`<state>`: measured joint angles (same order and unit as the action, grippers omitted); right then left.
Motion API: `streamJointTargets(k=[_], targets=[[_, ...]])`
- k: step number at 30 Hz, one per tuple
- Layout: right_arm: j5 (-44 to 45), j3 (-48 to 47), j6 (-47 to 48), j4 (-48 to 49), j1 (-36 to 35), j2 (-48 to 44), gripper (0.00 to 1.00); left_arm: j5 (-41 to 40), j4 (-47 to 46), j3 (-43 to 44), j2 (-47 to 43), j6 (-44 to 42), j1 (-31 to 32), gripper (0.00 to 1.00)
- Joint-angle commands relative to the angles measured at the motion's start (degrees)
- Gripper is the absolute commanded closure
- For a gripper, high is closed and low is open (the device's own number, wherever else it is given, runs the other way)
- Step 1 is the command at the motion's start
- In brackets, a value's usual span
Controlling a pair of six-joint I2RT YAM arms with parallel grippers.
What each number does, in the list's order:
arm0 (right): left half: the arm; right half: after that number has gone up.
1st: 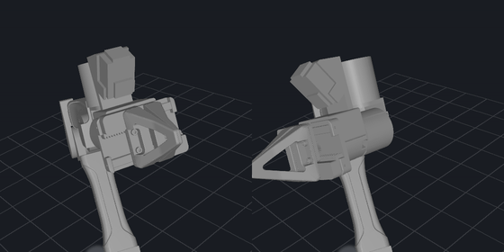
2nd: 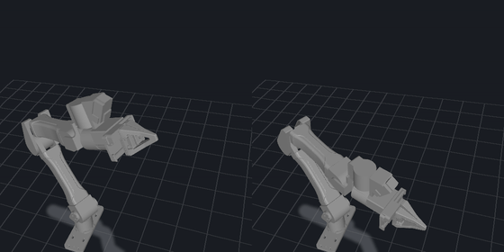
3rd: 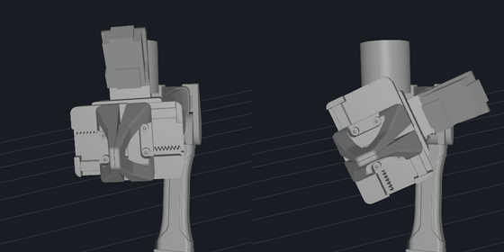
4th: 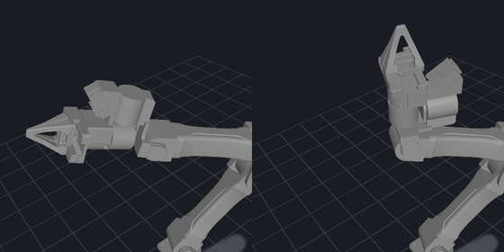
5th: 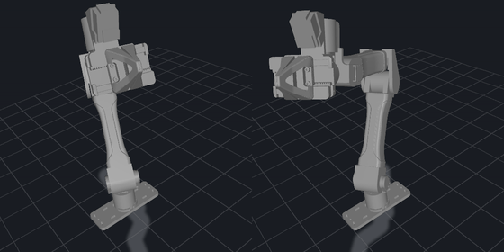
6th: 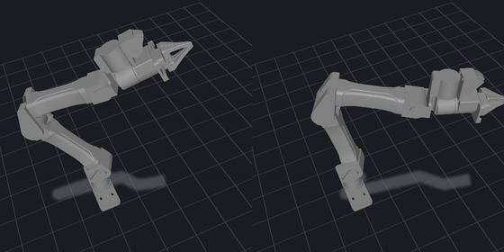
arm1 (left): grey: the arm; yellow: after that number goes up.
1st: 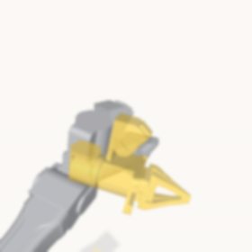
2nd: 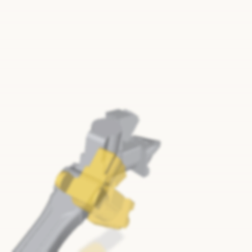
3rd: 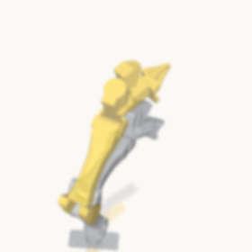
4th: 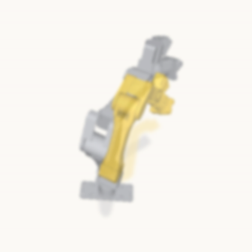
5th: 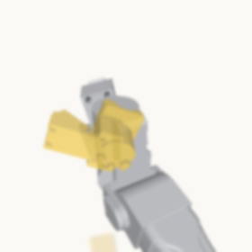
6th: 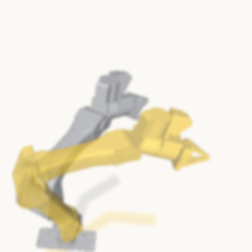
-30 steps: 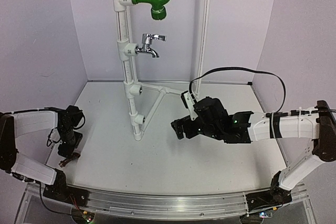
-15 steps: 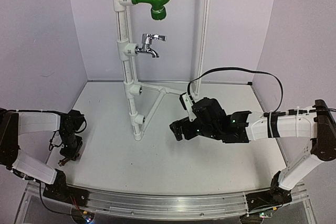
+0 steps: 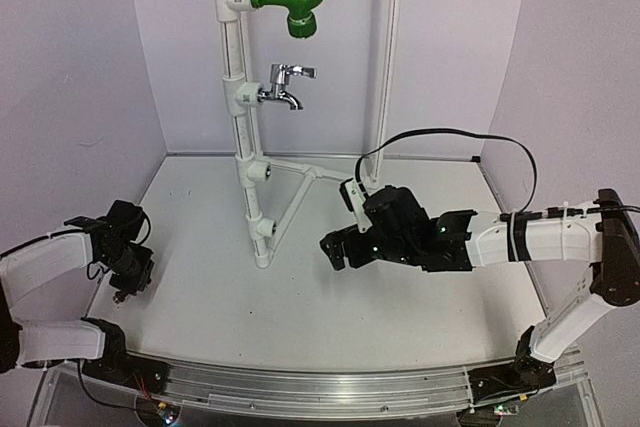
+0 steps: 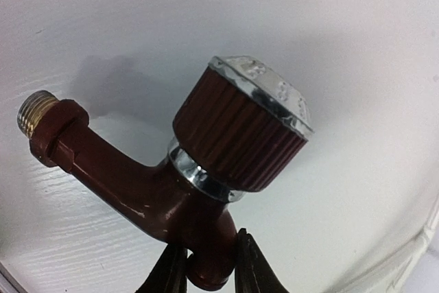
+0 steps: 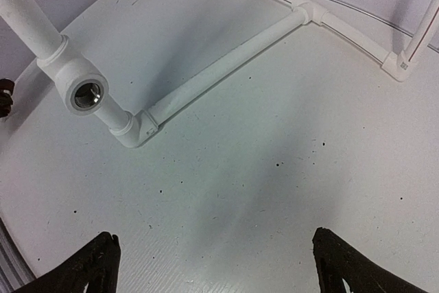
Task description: Install the water faucets
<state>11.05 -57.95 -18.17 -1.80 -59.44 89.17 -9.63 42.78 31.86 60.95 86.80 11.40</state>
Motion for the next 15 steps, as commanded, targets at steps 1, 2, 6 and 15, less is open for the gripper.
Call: streamJointTargets(k=[1,2,6,15], targets=[[-2.53,-3.11,-1.58,-0.08,-0.07,0.41,0.02,6.54,-6.32,-0.35,-7.48,-9.53,-0.29,0.79],[-3.16,-3.34,-1.67,-0.06,-0.07,0.44,0.02,8.89,-8.14,-0.60,-9.07,-11.63,-0.25,0.79],[-5.23,-3.83,-2.46,0.07,-0.09,0.74,0.02,21.23,-14.82,-0.71,-15.36,-20.82,-0.18,0.81],[-18.47,-3.20,-2.59,7.64,-0.11,1.45,0.02,41.17,-33.03,-2.95,-29.33,-32.21,-0.16,1.00]])
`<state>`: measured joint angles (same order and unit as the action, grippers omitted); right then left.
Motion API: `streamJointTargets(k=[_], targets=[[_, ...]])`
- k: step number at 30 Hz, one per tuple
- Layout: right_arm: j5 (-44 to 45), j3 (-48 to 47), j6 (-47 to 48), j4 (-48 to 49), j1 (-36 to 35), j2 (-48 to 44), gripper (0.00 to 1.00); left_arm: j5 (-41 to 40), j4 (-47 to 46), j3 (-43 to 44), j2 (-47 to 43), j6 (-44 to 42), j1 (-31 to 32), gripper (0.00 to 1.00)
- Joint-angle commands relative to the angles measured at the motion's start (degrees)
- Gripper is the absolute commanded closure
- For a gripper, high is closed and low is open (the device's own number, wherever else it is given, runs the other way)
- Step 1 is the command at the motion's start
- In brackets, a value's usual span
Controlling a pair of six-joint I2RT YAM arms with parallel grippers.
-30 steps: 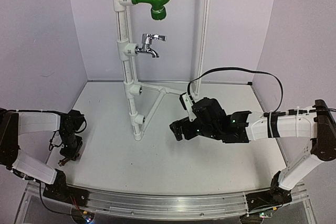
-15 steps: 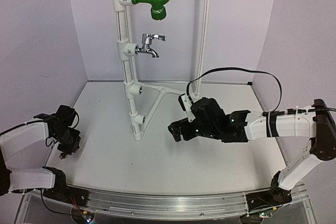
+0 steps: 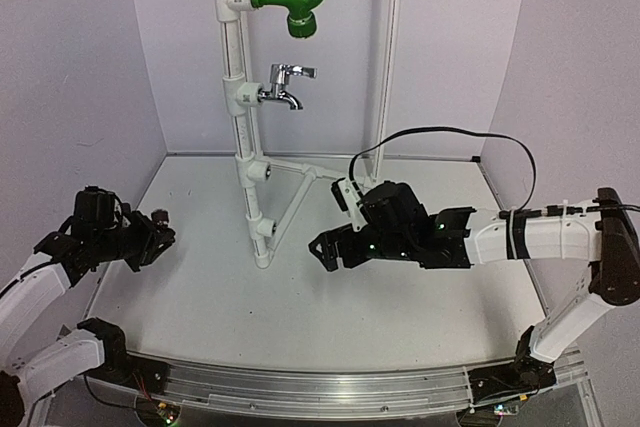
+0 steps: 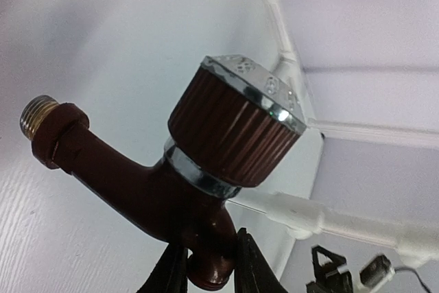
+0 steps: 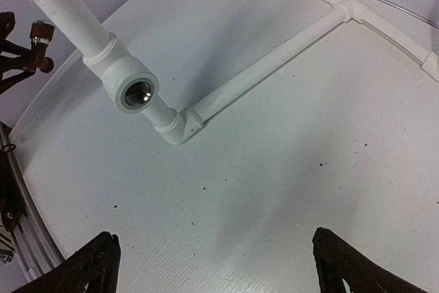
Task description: Install the water faucets
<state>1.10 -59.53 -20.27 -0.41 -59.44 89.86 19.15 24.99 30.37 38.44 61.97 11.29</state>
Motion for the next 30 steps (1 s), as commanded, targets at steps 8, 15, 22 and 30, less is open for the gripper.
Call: streamJointTargets(k=[8,15,22,30], targets=[[-15.36,-2.13,0.34,12.12,-0.16,0.88,0.02,31.53,-29.67,1.59,-11.17,-11.64,4.09,1.00],[-21.35,-2.51,3.28,14.93,-0.17,-0.53,0.03,36.00,-30.34,3.10,-8.47,-17.11,14.67,1.00],[-34.32,-2.02,8.31,18.84,-0.21,-3.59,0.04,37.86,-31.53,6.63,0.49,-23.50,24.95,1.00],[-34.20,-2.18,17.65,15.16,-0.18,-9.41,0.02,36.17,-33.02,11.37,13.06,-29.06,31.64,1.00]])
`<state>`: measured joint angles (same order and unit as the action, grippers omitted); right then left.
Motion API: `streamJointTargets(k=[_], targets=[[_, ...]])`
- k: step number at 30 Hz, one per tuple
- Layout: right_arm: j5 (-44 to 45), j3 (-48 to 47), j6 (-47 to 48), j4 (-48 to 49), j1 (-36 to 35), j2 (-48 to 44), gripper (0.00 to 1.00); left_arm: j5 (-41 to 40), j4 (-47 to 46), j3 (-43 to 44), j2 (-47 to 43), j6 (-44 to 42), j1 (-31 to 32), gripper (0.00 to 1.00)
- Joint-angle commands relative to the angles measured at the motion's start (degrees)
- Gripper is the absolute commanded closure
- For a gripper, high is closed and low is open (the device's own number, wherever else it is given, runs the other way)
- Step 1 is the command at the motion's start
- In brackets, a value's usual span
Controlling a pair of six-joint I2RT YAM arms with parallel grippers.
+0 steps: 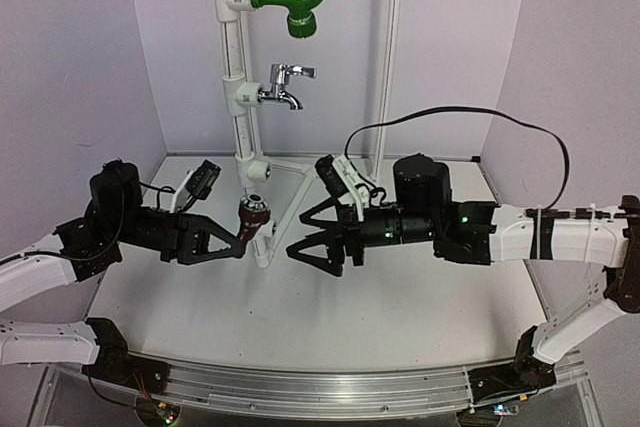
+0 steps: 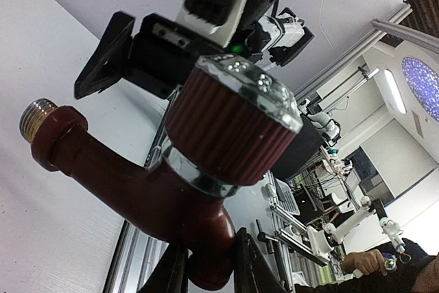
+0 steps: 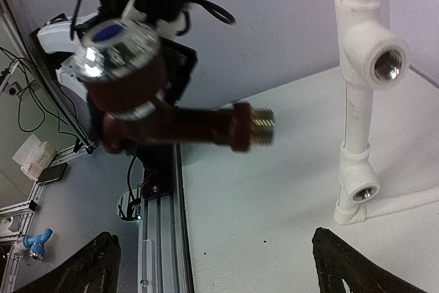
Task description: Install the water faucets
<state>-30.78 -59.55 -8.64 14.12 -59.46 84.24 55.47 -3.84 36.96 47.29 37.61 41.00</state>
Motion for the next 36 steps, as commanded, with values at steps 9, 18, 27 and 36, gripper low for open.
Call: streamJointTargets(k=[9,18,27,36], targets=[[0.82,-4.95,-6.13,5.73,-0.18,0.29,0.07,-11.87,-7.95,5.91,11.93,-2.66,4.71,1.00],[10.72,-3.70,-15.25,11.09,-1.27,3.67,0.24,-16.60,-9.81,7.24,16.21,-3.55,9.68,1.00],[13.20,-1.40,-17.25,11.01,-1.29,4.51,0.84,-19.41,-10.82,8.70,18.55,-3.57,11.56,0.84],[-28.18,1.65,-14.77,16.20,7.86,1.57,1.00,-22.48,-10.84,2.98,10.16,-4.39,11.56,0.03]])
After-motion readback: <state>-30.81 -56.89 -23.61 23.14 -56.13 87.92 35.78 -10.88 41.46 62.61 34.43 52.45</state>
